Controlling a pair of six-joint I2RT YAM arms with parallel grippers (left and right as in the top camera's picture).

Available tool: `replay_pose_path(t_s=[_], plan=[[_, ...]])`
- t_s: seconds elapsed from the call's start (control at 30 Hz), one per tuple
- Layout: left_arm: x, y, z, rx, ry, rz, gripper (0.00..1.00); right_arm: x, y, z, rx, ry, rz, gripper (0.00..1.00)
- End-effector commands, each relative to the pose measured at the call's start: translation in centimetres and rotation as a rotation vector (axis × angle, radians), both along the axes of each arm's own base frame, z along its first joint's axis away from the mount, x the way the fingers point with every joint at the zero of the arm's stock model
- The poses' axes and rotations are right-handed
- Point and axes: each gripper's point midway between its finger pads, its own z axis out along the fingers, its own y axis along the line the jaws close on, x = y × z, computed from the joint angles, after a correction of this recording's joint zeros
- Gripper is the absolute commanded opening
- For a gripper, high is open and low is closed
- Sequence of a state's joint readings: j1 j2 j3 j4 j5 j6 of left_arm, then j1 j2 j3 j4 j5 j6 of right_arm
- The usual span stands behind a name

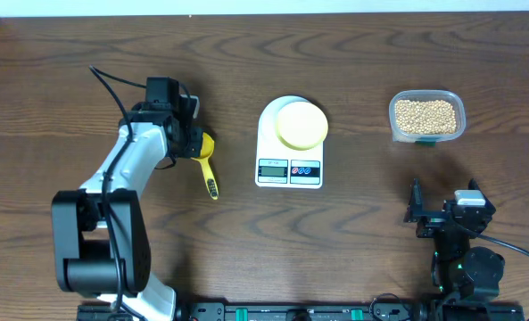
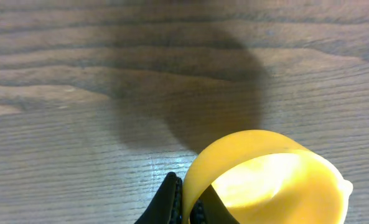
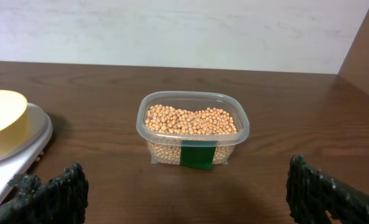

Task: Scoop item into bowl and weigh 50g on scale
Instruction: 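Lower the left gripper and close it on the yellow scoop rim, then lift the yellow scoop slightly with the left gripper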

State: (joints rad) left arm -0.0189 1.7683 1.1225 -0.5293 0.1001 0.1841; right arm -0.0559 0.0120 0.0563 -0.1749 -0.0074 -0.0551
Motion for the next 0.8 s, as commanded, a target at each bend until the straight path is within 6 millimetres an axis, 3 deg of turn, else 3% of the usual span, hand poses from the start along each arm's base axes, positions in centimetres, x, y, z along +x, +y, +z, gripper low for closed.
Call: replay_pose_path(t_s=[0.0, 0.2, 0.77], plan=[[0.8, -0.1, 2.3, -0.006, -0.069, 0.0, 0.08, 0.0, -0.2, -0.2, 0.01, 0.001, -0.007, 0.99], [1.7, -0.1, 3.8, -0.008, -0.136, 0.0, 0.08, 0.0, -0.2, -0.2, 0.01, 0.001, -0.007, 0.99], [3.9, -0.1, 5.0, -0.011, -0.238, 0.003, 0.08, 0.0, -0.2, -0.2, 0.01, 0.001, -0.007, 0.99]])
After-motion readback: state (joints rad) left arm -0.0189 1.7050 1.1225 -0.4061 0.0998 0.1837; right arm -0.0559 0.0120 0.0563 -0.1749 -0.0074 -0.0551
